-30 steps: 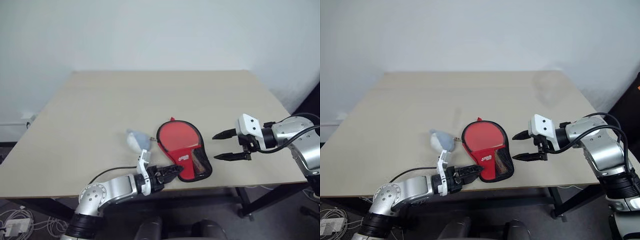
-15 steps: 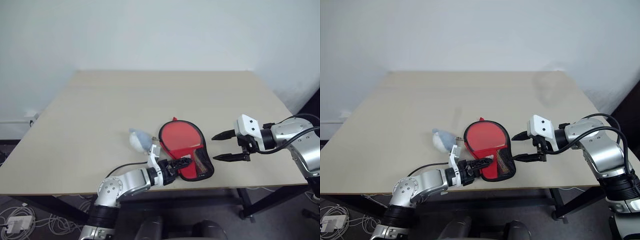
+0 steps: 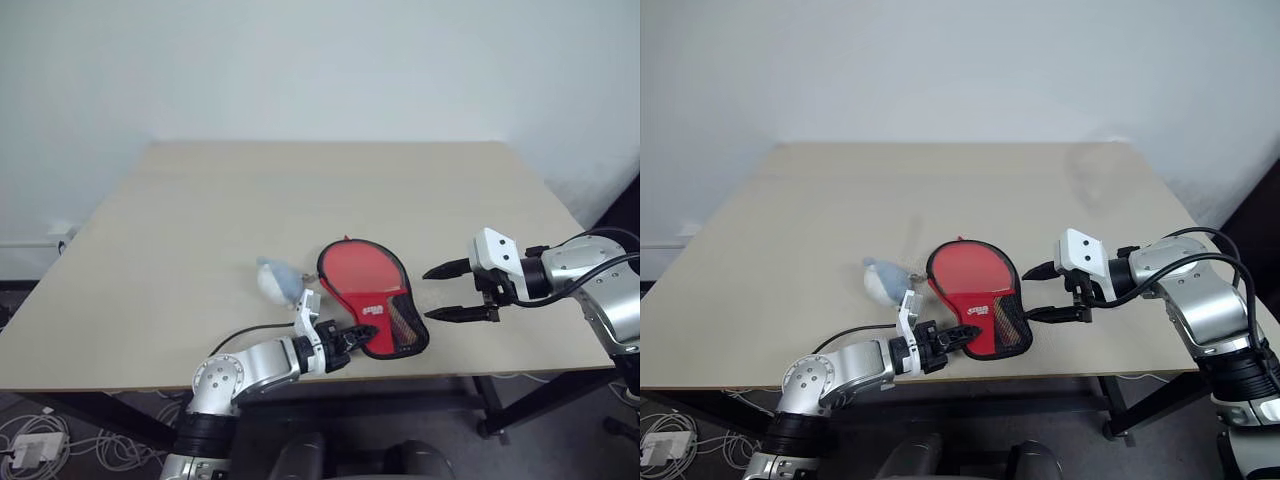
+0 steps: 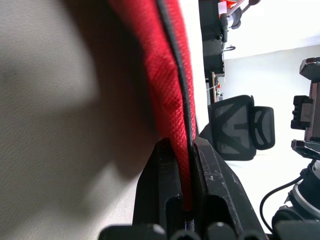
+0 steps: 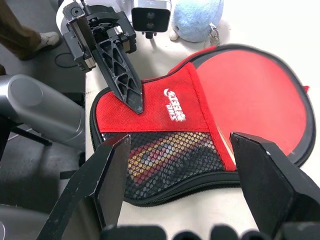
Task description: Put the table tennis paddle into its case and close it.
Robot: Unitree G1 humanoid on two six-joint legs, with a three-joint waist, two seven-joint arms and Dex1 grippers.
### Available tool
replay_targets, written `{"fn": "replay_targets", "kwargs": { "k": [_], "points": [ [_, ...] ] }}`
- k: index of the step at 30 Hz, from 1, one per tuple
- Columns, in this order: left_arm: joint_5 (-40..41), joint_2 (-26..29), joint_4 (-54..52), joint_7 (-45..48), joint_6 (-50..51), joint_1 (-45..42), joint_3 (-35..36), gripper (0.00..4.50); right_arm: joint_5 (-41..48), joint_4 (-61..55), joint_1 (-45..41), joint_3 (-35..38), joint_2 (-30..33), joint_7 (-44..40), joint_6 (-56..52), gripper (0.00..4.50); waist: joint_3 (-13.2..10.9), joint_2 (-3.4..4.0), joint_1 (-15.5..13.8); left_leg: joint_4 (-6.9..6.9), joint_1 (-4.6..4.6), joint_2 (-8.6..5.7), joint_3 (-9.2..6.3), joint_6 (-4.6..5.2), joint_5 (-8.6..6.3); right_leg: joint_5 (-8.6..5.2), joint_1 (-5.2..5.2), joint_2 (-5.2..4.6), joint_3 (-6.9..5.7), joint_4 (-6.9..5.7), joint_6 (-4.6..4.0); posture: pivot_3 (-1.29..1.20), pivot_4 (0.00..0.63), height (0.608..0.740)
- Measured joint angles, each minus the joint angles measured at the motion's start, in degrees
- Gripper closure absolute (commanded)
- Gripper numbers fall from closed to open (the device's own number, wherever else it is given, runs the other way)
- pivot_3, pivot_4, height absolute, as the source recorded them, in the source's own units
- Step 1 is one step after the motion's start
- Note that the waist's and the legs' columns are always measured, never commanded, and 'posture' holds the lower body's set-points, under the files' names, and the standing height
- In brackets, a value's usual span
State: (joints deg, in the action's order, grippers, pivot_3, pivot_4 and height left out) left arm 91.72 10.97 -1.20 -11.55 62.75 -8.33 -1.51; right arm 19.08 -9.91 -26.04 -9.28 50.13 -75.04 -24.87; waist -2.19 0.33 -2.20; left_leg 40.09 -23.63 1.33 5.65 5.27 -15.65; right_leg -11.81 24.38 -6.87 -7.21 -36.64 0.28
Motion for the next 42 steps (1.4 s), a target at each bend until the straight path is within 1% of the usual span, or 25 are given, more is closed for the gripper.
{"fn": "replay_targets", "kwargs": {
  "k": [7, 10, 13, 17, 20, 22, 24, 26, 30, 37, 42],
  "points": [
    [-0.2, 0.1, -0.1, 0.0, 1.4, 0.0, 0.6, 4.47, 0.0, 0.0, -0.1, 0.0, -0.3, 0.2, 0.0, 1.05, 0.0, 0.00, 0.0, -0.02, 0.00, 0.02, 0.00, 0.00, 0.00, 0.00, 0.02, 0.01, 0.00, 0.00, 0.00, 0.00, 0.000, 0.706],
    [0.6, 0.9, -0.4, -0.1, 2.2, 0.2, 0.8, 4.47, 0.0, 0.0, -0.2, 0.0, -0.4, 0.2, 0.0, 1.05, 0.0, 0.00, 0.2, -0.08, 0.00, 0.06, 0.01, -0.01, -0.01, -0.01, 0.05, 0.05, 0.02, 0.01, 0.00, 0.00, 0.000, 0.706],
    [2.6, 2.8, -1.9, -0.7, 2.9, 1.5, 1.0, 4.47, 0.0, 0.0, -0.3, -0.1, -1.0, 0.3, 0.0, 1.05, 0.0, -0.02, 0.8, -0.22, 0.00, 0.11, 0.01, -0.07, 0.02, -0.03, 0.10, 0.08, 0.07, 0.03, 0.02, 0.00, 0.000, 0.706],
    [8.7, 8.2, -6.4, -2.6, 3.9, 6.1, 1.0, 4.47, -0.1, 0.1, -0.3, -0.4, -1.2, 0.4, 0.0, 1.05, 0.0, -0.02, 1.7, -0.45, 0.00, 0.12, 0.01, -0.41, 0.16, -0.14, 0.11, 0.09, 0.17, 0.05, 0.03, 0.00, 0.000, 0.706],
    [13.4, 12.7, -9.2, -3.6, 3.9, 9.1, 0.5, 4.47, -0.1, 0.1, -0.3, -0.4, -1.4, 0.4, 0.0, 1.05, 0.0, 0.00, 1.6, -0.48, 0.00, 0.12, -0.02, -0.43, 0.16, -0.20, 0.21, 0.09, 0.14, 0.05, -0.02, 0.00, 0.000, 0.706],
    [16.8, 16.7, -11.0, -4.1, 3.4, 11.4, -0.1, 4.47, -0.1, 0.1, -0.3, -0.5, -1.6, 0.4, 0.1, 1.05, -0.1, 0.02, 1.6, -0.48, 0.00, 0.12, -0.02, -0.43, 0.15, -0.20, 0.21, 0.08, 0.15, 0.07, -0.02, 0.00, 0.000, 0.706],
    [18.8, 19.6, -12.7, -4.1, 3.1, 13.6, -0.3, 4.47, -0.1, 0.2, -0.3, -0.5, -1.6, 0.4, 0.1, 1.05, -0.3, 0.07, 1.6, -0.47, 0.00, 0.10, -0.01, -0.41, 0.15, -0.20, 0.21, 0.04, 0.17, 0.09, -0.03, 0.00, 0.000, 0.706],
    [19.5, 21.1, -14.2, -3.5, 2.4, 15.0, -0.8, 4.47, -0.1, 0.2, -0.3, -0.6, -1.9, 0.4, 0.1, 1.05, -0.4, 0.06, 1.6, -0.46, 0.00, 0.08, -0.01, -0.32, 0.10, -0.20, 0.19, -0.01, 0.15, 0.10, -0.03, 0.00, 0.000, 0.706],
    [19.5, 21.2, -15.9, -2.7, 0.2, 15.3, -2.6, 4.47, -0.1, 0.2, -0.4, -1.1, -2.2, 0.3, 0.1, 1.05, -0.4, 0.07, 1.5, -0.47, -0.01, 0.06, 0.00, -0.31, 0.08, -0.20, 0.17, -0.05, 0.12, 0.14, -0.03, 0.00, 0.000, 0.706],
    [19.6, 19.2, -16.0, -3.8, -3.3, 13.6, -6.7, 4.47, -0.1, 0.1, -0.4, -1.2, -2.3, 0.3, 0.1, 1.05, -0.4, 0.06, 1.5, -0.47, -0.01, 0.06, 0.02, -0.42, 0.15, -0.20, 0.15, -0.03, 0.11, 0.14, -0.03, 0.00, 0.000, 0.706],
    [19.5, 20.7, -16.0, -4.3, -4.0, 13.4, -8.1, 4.47, -0.1, 0.1, -0.4, -1.2, -2.2, 0.2, 0.0, 1.05, -0.4, 0.06, 1.5, -0.47, -0.01, 0.06, 0.02, -0.41, 0.15, -0.20, 0.16, -0.01, 0.11, 0.14, -0.02, 0.00, 0.000, 0.706]
  ]
}}
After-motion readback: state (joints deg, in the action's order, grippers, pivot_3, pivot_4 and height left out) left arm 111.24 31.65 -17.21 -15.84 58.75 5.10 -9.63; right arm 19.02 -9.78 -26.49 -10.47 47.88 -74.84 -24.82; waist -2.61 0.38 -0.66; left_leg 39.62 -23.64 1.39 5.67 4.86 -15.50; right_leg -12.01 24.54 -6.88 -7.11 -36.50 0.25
